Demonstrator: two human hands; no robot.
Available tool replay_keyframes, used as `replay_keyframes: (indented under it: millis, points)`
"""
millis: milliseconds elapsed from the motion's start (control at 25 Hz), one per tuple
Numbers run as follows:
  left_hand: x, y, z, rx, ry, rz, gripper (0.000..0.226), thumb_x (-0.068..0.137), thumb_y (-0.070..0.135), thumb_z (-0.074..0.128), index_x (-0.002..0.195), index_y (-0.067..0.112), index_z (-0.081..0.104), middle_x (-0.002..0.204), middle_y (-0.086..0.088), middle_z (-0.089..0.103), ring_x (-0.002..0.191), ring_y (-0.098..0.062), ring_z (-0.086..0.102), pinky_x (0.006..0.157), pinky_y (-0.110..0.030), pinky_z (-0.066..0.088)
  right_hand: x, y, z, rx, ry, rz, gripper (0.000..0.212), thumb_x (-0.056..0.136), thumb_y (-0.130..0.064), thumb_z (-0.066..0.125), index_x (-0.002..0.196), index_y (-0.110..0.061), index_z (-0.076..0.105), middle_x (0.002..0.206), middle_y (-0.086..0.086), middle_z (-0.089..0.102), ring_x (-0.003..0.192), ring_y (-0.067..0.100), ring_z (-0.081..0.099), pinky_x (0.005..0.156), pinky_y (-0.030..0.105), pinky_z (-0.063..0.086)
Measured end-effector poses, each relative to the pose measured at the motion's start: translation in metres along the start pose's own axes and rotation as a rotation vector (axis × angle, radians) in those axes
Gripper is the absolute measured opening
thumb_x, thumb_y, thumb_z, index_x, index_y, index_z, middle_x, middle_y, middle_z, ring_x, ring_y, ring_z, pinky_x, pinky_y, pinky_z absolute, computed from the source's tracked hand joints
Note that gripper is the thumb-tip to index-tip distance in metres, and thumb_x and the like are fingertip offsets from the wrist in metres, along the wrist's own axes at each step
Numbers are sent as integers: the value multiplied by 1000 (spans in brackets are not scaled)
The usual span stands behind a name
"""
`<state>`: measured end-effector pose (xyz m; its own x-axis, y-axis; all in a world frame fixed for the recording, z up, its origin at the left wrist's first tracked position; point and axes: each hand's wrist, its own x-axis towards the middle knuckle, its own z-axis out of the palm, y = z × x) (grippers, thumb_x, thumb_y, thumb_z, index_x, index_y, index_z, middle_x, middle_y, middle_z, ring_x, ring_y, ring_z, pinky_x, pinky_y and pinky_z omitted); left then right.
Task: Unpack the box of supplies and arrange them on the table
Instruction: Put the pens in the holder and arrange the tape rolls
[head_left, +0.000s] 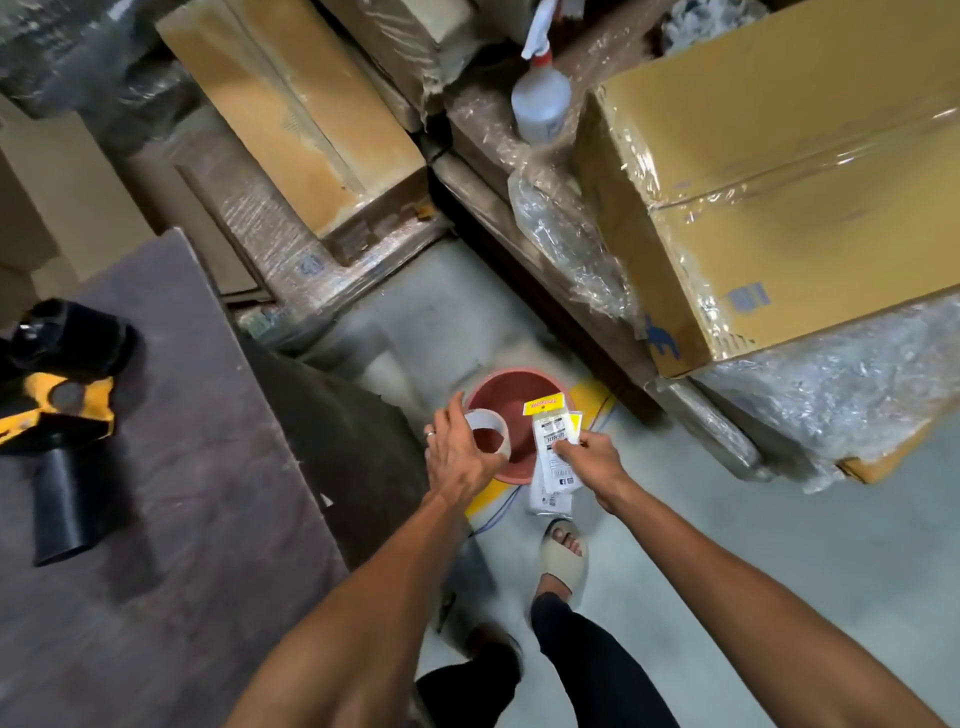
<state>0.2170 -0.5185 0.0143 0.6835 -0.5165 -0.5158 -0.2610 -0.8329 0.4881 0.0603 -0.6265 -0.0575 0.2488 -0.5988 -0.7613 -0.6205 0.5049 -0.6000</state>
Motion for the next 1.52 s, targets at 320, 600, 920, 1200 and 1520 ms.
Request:
replay_keyframes:
  millis: [320, 600, 920, 1200, 1520]
  points:
    - [78, -33, 99, -24, -122, -164, 103, 63, 15, 81, 151, 25, 27, 143, -5, 38, 135, -36, 35, 110, -46, 40, 101, 51, 25, -77, 28, 39, 7, 85, -15, 70, 89, -21, 72, 90, 4, 74, 84, 23, 71, 79, 34, 57]
    - [117, -61, 134, -17, -90, -153, 100, 67, 21, 80, 151, 23, 27, 142, -7, 40, 134, -36, 37, 109, -46, 40, 145, 69, 43, -175, 15, 39, 24, 88, -17, 69, 65, -20, 61, 67, -5, 65, 60, 11, 62, 43, 15, 42]
    - [108, -67, 123, -68, -192, -165, 92, 64, 34, 67, 149, 16, 35, 136, -15, 48, 128, -37, 47, 111, -40, 37, 132, 67, 55, 46, 6, 146, 26, 92, -27, 64, 81, -5, 74, 72, 9, 72, 66, 21, 70, 77, 41, 63]
    - [71, -47, 90, -68, -222, -120, 81, 62, 39, 54, 139, 14, 47, 123, -14, 56, 118, -33, 54, 108, -42, 40, 77, 50, 42, 71, -26, 163, 19, 92, -19, 62, 77, -8, 69, 72, 8, 66, 61, 17, 64, 67, 32, 58]
    - [8, -14, 32, -82, -319, -57, 31, 69, 28, 59, 99, 27, 69, 79, 10, 66, 88, -15, 68, 86, -27, 54, -11, 6, 25, 107, -65, 121, 16, 95, -20, 61, 85, -9, 68, 74, 7, 67, 55, 14, 61, 54, 25, 51]
